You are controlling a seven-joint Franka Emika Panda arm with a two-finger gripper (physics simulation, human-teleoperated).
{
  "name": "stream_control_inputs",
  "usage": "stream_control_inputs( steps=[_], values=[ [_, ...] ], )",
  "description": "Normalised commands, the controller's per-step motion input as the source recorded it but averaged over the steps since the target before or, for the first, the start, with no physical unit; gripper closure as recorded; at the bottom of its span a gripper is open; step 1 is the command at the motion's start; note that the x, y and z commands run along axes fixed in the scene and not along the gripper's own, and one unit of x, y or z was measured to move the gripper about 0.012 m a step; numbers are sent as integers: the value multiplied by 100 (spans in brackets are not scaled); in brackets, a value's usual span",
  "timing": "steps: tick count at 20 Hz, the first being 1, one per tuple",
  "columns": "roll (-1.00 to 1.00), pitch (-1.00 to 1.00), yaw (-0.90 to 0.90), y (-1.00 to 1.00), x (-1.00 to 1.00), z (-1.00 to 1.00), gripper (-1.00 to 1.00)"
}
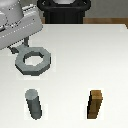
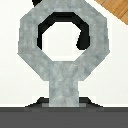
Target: Put the loop with the handle onto the peg.
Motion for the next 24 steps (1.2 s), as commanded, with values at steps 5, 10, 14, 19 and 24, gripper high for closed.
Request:
stream_control_inputs(
  steps=[5,10,14,19,24],
  values=[
    [0,0,0,-80,0,0,100],
    [0,0,0,80,0,20,100],
    [0,0,0,0,50,0,100],
    [0,0,0,0,80,-20,100],
    [0,0,0,0,0,-80,100]
  ],
)
